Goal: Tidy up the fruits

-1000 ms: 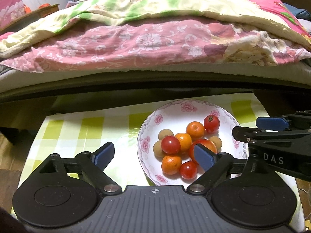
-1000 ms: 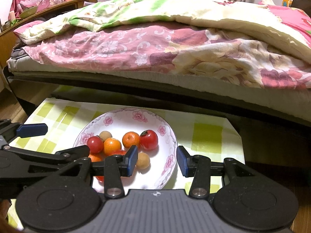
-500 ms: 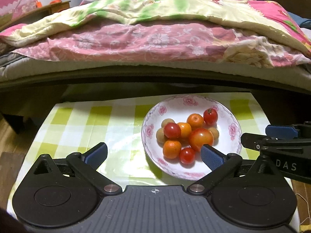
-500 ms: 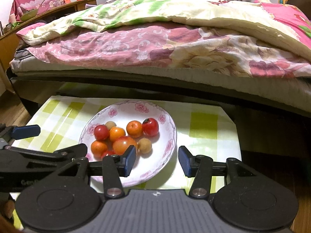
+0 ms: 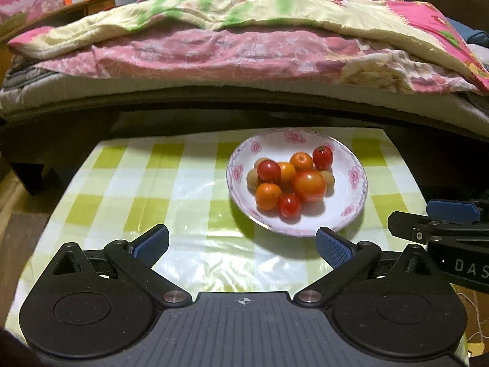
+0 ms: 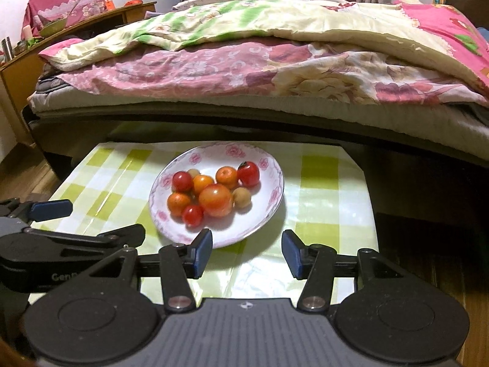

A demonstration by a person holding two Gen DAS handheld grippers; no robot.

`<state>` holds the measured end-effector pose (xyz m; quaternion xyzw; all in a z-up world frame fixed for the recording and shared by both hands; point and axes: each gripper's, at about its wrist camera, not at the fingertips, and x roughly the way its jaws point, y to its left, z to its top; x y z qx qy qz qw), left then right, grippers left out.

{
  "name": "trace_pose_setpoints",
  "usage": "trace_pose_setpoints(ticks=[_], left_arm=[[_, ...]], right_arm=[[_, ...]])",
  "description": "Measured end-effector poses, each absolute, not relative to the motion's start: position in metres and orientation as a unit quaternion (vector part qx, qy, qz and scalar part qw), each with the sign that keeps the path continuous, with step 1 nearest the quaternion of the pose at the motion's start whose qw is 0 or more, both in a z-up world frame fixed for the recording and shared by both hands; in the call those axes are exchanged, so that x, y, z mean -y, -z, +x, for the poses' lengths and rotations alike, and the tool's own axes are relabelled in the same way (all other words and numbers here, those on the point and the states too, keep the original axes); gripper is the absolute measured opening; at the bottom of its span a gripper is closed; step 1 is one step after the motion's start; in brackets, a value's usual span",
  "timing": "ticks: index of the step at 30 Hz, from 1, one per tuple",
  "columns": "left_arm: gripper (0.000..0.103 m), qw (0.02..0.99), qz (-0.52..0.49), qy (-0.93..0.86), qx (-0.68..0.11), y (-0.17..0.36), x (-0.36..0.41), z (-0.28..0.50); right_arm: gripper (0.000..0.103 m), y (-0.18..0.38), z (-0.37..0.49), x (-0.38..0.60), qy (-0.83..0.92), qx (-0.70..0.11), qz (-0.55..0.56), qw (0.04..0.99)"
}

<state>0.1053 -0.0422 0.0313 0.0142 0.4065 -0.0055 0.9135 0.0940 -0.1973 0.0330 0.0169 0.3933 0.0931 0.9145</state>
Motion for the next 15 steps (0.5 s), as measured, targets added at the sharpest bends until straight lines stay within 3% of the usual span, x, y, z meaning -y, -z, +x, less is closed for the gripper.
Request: trace_pose_setpoints(ticks=[15], left_arm=[[0.103,0.908,0.016,0.013,-0.418,-0.027,0.046,0.070]], right_arm=[[0.053,-0.036,0.047,0.191,-0.095,-0.397,0.016,0.913]])
